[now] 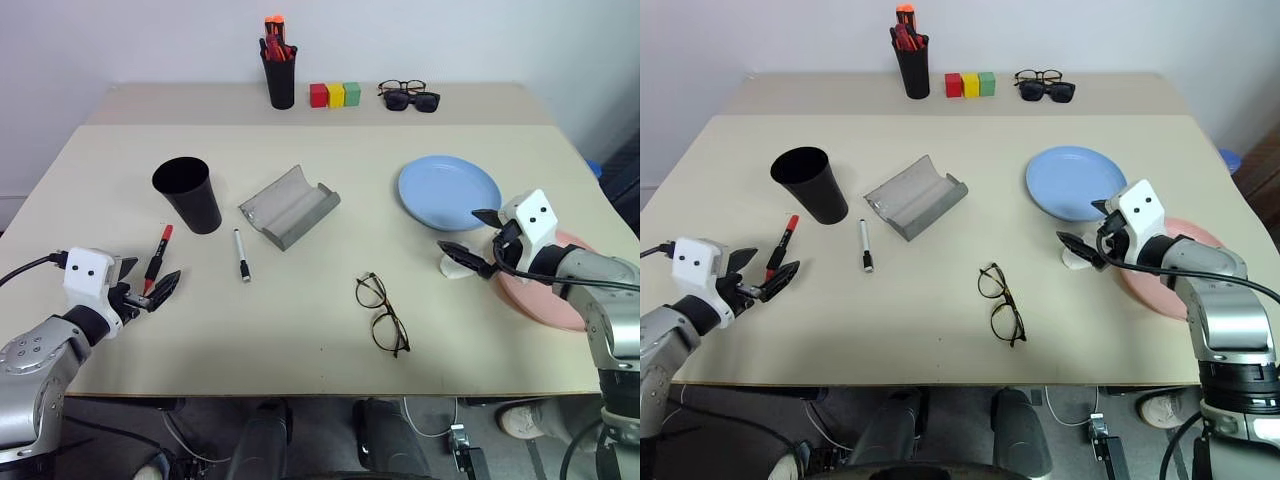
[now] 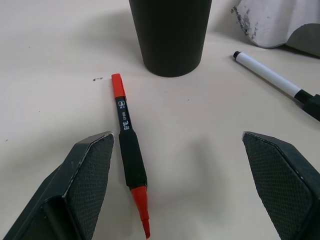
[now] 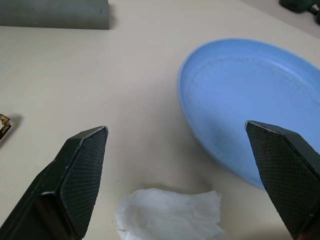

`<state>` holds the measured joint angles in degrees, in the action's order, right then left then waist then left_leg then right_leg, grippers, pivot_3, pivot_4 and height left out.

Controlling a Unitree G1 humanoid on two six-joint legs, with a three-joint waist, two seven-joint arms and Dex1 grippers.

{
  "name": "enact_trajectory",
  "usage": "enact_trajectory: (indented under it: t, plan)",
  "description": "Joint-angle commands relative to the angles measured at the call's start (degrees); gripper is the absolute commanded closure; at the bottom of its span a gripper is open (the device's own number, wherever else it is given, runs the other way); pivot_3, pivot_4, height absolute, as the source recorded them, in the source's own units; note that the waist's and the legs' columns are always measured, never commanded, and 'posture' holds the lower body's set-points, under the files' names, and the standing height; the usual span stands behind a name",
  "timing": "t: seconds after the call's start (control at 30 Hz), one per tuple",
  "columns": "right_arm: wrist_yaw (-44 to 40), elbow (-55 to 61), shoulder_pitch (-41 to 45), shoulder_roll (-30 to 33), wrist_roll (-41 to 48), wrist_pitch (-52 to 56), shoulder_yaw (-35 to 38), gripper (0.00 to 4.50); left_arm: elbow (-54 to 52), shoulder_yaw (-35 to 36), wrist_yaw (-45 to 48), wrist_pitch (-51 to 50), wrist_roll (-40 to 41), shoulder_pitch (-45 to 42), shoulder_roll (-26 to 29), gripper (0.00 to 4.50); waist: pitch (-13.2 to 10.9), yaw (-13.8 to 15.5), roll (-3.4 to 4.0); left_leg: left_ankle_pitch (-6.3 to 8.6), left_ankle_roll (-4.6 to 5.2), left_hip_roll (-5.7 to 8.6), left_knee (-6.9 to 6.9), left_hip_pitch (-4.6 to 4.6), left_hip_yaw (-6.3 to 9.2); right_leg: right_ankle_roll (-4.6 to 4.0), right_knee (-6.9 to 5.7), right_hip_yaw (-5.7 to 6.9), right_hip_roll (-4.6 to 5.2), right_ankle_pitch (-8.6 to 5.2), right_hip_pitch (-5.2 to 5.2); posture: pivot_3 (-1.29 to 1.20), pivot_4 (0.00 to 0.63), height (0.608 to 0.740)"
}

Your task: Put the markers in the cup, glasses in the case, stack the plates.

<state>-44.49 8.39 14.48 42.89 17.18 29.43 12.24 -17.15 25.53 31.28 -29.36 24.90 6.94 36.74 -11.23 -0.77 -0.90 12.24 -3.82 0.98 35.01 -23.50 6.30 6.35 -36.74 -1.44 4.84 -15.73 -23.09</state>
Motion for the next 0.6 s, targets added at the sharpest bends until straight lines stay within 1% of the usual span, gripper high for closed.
enact_trajectory:
  t: [0.03,0.23,0.37,0.43,0.47,0.6]
  plan:
    - [0.4,2.5,0.1,0.1,0.9,-0.8,1.0,0.00,-0.6,0.3,-0.5,0.7,-0.3,-1.0,0.0,0.29,0.0,0.0,0.00,0.00,0.00,0.00,0.00,0.00,0.00,0.00,0.00,0.00,0.00,0.00,0.00,0.00,0.150,0.740]
    - [0.3,3.7,1.0,-1.5,1.3,-1.3,-1.2,0.00,-1.3,-0.6,-1.7,-0.4,-0.5,-2.1,-0.4,0.29,0.0,-0.1,0.00,0.00,0.00,0.00,0.01,0.00,0.00,0.02,-0.01,0.00,0.00,0.01,0.01,0.00,0.150,0.740]
    - [0.3,5.8,2.8,-3.7,0.7,-1.3,-5.6,0.00,-0.5,0.2,-5.1,-3.4,-0.2,-4.9,-1.0,0.29,0.0,-0.1,0.00,0.00,0.00,0.00,0.04,0.01,0.01,0.05,-0.06,0.00,-0.02,0.03,0.01,0.00,0.150,0.740]
    - [1.2,7.6,5.0,-6.4,0.0,-0.1,-10.0,0.00,2.0,-1.1,-9.3,-8.7,-2.7,-8.2,0.2,0.29,0.0,-0.2,-0.01,0.00,0.00,0.00,0.04,0.01,0.01,0.07,-0.06,0.00,-0.01,0.04,0.01,0.00,0.150,0.740]
    - [1.8,8.4,6.0,-7.7,-0.6,0.3,-12.3,0.00,2.9,-1.6,-10.3,-10.8,-3.1,-9.4,0.8,0.13,0.0,-0.3,-0.01,0.00,0.00,0.00,0.05,0.02,0.02,0.18,-0.09,0.00,-0.03,0.10,0.01,0.00,0.150,0.740]
    - [6.1,11.3,9.1,-14.1,-4.5,1.3,-21.2,0.00,7.7,-4.2,-14.1,-18.5,-4.2,-17.2,1.0,0.13,0.0,-0.4,-0.02,0.00,0.00,-0.03,0.03,0.06,0.11,0.25,-0.28,0.02,-0.13,0.13,-0.04,0.00,0.150,0.740]
